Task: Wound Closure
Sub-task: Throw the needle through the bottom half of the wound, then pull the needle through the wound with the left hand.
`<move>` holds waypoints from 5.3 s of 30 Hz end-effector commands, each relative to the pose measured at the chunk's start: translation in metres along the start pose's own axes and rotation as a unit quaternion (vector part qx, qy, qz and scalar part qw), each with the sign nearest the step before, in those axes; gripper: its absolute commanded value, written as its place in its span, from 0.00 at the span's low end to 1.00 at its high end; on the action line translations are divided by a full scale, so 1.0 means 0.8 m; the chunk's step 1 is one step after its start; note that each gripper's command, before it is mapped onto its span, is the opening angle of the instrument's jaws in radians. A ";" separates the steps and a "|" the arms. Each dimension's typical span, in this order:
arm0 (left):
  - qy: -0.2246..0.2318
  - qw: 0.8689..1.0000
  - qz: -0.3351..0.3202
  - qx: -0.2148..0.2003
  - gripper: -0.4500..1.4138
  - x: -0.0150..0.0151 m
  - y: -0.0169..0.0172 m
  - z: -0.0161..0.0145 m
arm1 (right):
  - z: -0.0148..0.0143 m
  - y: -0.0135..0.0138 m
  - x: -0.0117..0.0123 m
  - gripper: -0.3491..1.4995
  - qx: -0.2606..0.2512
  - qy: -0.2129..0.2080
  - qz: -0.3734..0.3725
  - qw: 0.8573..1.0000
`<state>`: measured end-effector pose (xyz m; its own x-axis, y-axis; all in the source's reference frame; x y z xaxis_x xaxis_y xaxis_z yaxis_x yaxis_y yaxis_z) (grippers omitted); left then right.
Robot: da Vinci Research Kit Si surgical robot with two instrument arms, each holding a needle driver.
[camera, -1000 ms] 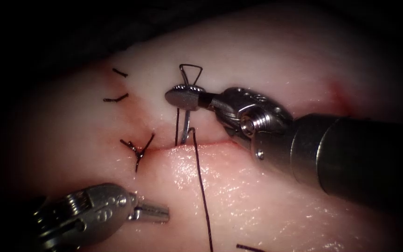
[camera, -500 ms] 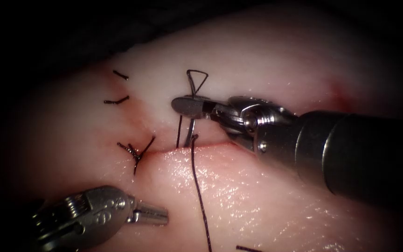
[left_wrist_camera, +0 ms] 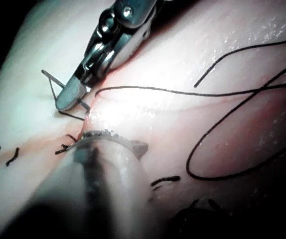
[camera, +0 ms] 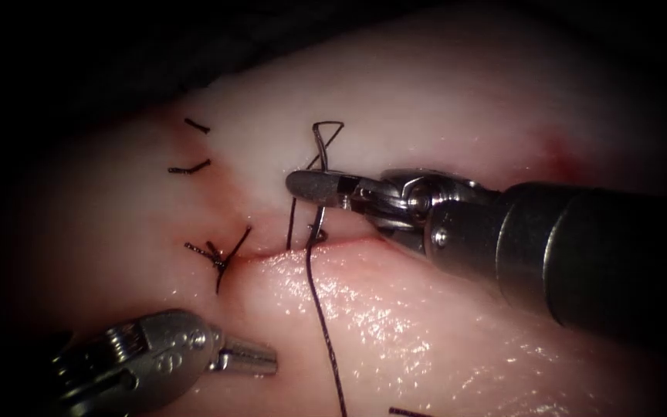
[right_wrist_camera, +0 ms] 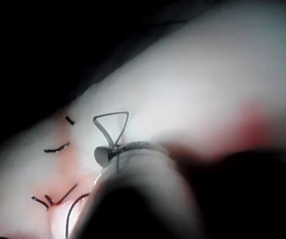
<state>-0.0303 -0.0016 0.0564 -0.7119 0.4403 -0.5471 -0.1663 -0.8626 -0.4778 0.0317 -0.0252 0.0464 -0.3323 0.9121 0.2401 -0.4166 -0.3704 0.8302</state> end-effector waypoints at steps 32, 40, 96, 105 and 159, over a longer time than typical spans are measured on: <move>-0.001 1.000 0.003 0.002 0.02 0.0002 -0.0011 -0.0007 | 0.0039 -0.0043 -0.0034 0.00 0.050 -0.068 0.020 0.996; -0.001 1.000 0.003 0.002 0.02 0.0001 -0.0012 -0.0007 | 0.0025 -0.0059 -0.0042 0.00 0.055 -0.065 0.024 0.996; -0.001 1.000 0.002 0.001 0.00 0.0004 -0.0016 -0.0007 | 0.0010 -0.0104 -0.0140 0.00 0.098 -0.108 0.122 0.982; -0.001 1.000 0.001 0.002 0.00 0.0005 -0.0016 -0.0006 | 0.0016 -0.0103 -0.0153 0.00 0.103 -0.127 0.158 0.974; 0.288 0.945 0.149 -0.045 0.40 0.0017 -0.0055 -0.0034 | -0.0076 -0.0004 0.0038 0.89 0.097 -0.130 -0.066 0.985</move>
<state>-0.0279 0.0027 0.0559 -0.2246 0.2669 -0.9372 0.0628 -0.9558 -0.2872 0.0244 -0.0243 0.0438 -0.0441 0.9758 0.2140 -0.2699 -0.2179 0.9379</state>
